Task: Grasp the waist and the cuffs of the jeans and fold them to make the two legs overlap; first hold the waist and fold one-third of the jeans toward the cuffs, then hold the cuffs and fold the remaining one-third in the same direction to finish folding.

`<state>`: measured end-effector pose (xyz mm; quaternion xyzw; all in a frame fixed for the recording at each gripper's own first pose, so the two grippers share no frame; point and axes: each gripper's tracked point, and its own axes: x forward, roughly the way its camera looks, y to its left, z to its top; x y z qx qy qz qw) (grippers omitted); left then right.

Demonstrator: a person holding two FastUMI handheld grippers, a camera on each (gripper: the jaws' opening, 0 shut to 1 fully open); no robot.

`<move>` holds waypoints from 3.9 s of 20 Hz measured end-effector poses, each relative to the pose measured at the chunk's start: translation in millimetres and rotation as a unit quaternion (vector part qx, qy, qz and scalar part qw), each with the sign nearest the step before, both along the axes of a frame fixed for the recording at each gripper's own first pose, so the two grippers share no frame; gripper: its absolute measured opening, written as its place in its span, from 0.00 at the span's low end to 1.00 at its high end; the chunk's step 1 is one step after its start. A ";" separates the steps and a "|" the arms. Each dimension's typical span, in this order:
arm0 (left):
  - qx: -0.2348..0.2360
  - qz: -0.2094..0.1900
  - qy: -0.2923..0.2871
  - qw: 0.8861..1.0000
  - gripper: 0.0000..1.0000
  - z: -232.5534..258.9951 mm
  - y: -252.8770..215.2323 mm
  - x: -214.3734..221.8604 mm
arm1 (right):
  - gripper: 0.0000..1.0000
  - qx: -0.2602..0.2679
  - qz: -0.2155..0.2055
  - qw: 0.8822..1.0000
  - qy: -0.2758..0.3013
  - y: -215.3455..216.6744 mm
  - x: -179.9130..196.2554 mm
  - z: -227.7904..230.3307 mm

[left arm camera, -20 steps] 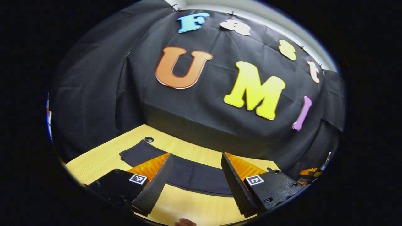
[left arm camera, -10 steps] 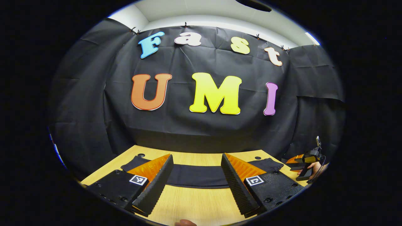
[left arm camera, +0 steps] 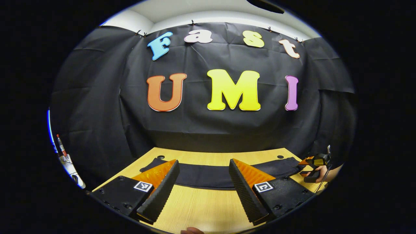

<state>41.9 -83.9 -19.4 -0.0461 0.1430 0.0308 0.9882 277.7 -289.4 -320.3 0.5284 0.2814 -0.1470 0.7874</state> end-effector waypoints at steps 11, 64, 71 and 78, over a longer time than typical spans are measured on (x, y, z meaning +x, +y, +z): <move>-0.012 -0.019 0.035 0.999 0.98 -8.2 -10.0 20.8 | 0.13 -0.025 -0.014 1.000 -0.003 -13.1 1.9 -22.7; -0.188 0.110 0.129 0.967 0.98 -97.6 225.6 -53.8 | 0.98 -0.302 0.383 0.852 -0.189 520.9 -33.7 95.8; -0.342 0.120 0.171 0.916 0.98 -179.2 224.9 44.7 | 0.98 -0.367 0.305 0.843 -0.250 398.6 -61.4 217.9; -0.445 0.175 0.220 0.850 0.98 -263.0 239.9 117.5 | 0.98 -0.472 0.225 0.822 -0.225 261.6 -120.0 280.6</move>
